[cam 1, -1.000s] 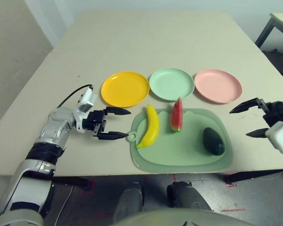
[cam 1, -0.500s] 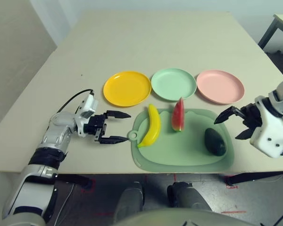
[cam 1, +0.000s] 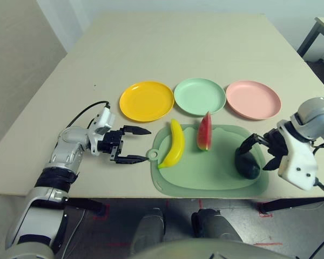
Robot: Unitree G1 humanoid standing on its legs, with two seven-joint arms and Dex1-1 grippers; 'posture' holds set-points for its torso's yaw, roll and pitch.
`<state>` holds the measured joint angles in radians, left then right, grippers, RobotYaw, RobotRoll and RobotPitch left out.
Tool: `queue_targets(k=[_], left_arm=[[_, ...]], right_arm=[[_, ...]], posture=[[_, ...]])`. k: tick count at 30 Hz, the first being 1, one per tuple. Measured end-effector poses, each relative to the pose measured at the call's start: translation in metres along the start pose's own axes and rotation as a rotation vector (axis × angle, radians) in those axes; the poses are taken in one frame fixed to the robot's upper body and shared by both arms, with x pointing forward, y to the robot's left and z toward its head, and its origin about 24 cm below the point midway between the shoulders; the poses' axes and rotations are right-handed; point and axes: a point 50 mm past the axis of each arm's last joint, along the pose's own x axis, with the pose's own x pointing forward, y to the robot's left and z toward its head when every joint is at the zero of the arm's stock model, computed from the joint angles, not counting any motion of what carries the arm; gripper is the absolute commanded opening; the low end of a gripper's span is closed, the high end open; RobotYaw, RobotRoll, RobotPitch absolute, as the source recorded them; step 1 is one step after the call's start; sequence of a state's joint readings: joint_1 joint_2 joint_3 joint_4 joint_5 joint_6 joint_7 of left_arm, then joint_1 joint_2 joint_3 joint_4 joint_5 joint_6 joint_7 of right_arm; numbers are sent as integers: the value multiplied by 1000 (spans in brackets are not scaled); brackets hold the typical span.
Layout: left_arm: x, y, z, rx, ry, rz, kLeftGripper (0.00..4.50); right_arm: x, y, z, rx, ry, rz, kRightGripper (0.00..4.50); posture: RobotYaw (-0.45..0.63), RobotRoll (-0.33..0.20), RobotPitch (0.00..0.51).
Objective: Place the fruits into color-matched plates.
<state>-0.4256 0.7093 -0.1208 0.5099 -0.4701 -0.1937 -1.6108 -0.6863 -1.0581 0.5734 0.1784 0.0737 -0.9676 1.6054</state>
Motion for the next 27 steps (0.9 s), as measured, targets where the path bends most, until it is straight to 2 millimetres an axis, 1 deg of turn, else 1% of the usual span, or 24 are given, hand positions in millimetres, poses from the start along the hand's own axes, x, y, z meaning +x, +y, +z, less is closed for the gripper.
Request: queue_targets(k=[2,4,6,8,9,19,21,24,27], left_arm=[[0,0,0,4,0,1,4500],[-1,0,0,6,2,4,4500],[-4,1,0,5,1,18,4500],[-8,1,0,4,1,38,4500],[-9,2,0,6,0,44,4500],[-10,2,1,11,15,48,4500],[-9,2,1,10,12,47,4500],[-7,3,1,10,-2,51,4500],[-5,6,6,-12,-62,122,4500]], right_arm=[[2,0,0,8,-9,-1,4434],[5,2,1,28,-21,2,4179],[10,6,1,53,-39,8,3684],[13,9,3,68,-53,10,2969],[13,9,3,68,-53,12,2902],[9,8,0,97,-38,13,2902],[0,0,-4,103,-8,-1,2902],[-20,-16,-10,100,48,-43,2902],[-40,-39,-27,124,128,-103,2902]], posture=[[37,0,90],[45,0,91],[45,0,91],[52,0,88],[52,0,88],[38,0,81],[35,0,80],[23,0,78],[11,0,74]])
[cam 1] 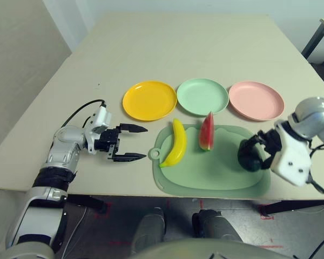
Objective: Place the fruits into color-matched plates.
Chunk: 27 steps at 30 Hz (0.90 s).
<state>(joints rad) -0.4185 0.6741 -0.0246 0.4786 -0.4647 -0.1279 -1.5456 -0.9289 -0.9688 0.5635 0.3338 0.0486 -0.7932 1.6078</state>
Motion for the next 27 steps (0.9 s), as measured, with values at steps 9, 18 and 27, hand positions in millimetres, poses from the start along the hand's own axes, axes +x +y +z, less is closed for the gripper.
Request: queue_targets(k=[9,18,27], left_arm=[[2,9,7,-39,-24,355,4500],[6,9,7,-62,10,503,4500],[8,9,17,-26,15,467,4500]], right_arm=[[-16,-57,-48,108,235,-190,2902],[29,-69,-68,169,336,-232,2902],[55,-74,-69,163,359,-229,3462]], posture=[[48,0,65],[83,0,65],[98,0,70]])
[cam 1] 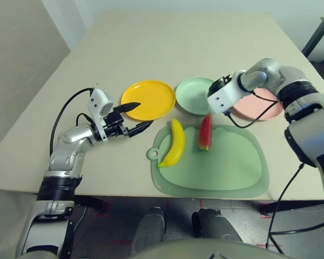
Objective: Place the fruits into color-matched plates.
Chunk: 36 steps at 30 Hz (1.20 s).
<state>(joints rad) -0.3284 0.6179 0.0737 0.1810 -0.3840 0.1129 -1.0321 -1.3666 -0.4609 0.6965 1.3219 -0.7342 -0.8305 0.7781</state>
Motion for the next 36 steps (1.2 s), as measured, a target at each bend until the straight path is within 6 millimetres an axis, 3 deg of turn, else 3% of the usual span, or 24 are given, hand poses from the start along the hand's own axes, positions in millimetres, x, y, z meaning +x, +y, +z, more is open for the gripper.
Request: queue_targets(k=[3,4,11,17,25,36], left_arm=[[-1,0,0,18,14,-18,4500],[-1,0,0,27,19,-20,4500],[-1,-1,-6,50,52,-44,4500],[0,-3,-5,54,37,-137,4500],[-8,-11,-1,18,-16,-369,4500],[-10,-10,1,58,22,-428,4500]], right_arm=[[2,1,1,-6,2,3,4354],[2,1,0,-8,3,2,4437],[-8,6,-10,-10,29,-3,4437],[-35,5,-11,-122,-30,90,4437],[-56,-7,23,-381,-228,188,4437],[-50,6,71,-420,-386,280,4437]], posture=[[94,0,69],[88,0,68],[68,0,59],[56,0,58],[36,0,63],[83,0,87]])
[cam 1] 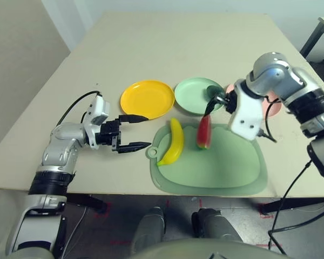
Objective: Place the fruits into color-matched plates.
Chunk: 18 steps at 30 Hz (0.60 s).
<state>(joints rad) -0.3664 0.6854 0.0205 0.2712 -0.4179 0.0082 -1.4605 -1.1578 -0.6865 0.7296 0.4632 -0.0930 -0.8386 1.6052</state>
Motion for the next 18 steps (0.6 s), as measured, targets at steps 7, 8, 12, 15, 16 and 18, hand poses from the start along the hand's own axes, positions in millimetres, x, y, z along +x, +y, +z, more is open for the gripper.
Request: queue_targets(k=[7,8,12,15,16,18], left_arm=[[-3,-5,2,6,20,15,4500],[-4,-6,3,8,26,16,4500],[-4,-7,6,10,32,21,4500],[-2,-7,9,16,31,26,4500],[-2,-7,9,18,31,27,4500],[-1,-7,10,18,31,29,4500]], right_arm=[[22,3,-9,74,-13,52,4437],[26,4,-11,81,-11,56,4437],[38,2,-16,89,-8,57,4437],[45,3,-18,91,-2,63,4265],[47,3,-19,98,0,67,4031],[49,6,-21,110,7,75,3439]], posture=[[109,0,92],[109,0,92],[112,0,96],[113,0,99],[112,0,101],[109,0,102]])
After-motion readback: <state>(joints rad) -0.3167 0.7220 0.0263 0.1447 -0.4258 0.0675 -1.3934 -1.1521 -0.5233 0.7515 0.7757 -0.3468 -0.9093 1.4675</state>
